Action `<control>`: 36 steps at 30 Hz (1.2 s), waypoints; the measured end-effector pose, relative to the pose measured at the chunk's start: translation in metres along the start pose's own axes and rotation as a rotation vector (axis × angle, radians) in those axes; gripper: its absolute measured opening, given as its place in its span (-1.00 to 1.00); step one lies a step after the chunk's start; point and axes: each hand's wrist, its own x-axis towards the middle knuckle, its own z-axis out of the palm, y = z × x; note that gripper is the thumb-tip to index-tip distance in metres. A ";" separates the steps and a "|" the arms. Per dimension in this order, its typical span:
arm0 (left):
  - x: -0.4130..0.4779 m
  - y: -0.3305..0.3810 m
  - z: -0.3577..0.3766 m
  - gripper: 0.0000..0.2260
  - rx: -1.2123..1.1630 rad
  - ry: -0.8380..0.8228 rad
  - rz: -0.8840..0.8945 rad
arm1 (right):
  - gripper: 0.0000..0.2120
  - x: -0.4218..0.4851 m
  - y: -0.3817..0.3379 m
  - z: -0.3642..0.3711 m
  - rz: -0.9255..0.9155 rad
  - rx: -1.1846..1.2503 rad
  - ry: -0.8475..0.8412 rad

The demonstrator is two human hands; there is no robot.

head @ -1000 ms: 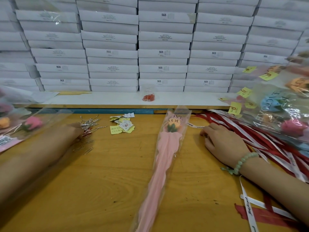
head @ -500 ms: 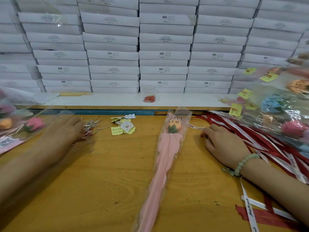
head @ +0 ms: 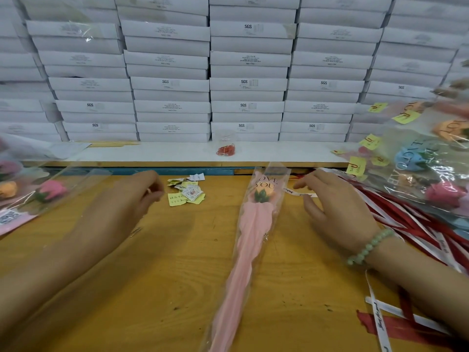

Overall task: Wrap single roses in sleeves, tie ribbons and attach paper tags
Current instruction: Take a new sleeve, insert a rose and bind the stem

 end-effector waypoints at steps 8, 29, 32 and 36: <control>-0.040 0.049 0.031 -0.78 -0.395 -0.170 0.269 | -0.72 -0.020 -0.086 -0.015 -0.214 0.535 -0.259; -0.050 0.040 0.063 -0.93 -0.477 -0.297 0.048 | -0.84 -0.019 -0.078 0.000 0.835 1.430 -0.173; -0.048 0.043 0.064 -0.80 -0.471 -0.330 -0.023 | -0.87 -0.024 -0.089 0.001 0.881 1.569 -0.162; -0.048 0.048 0.063 -0.78 -0.517 -0.370 -0.085 | -0.88 -0.034 -0.102 0.002 0.906 1.632 -0.133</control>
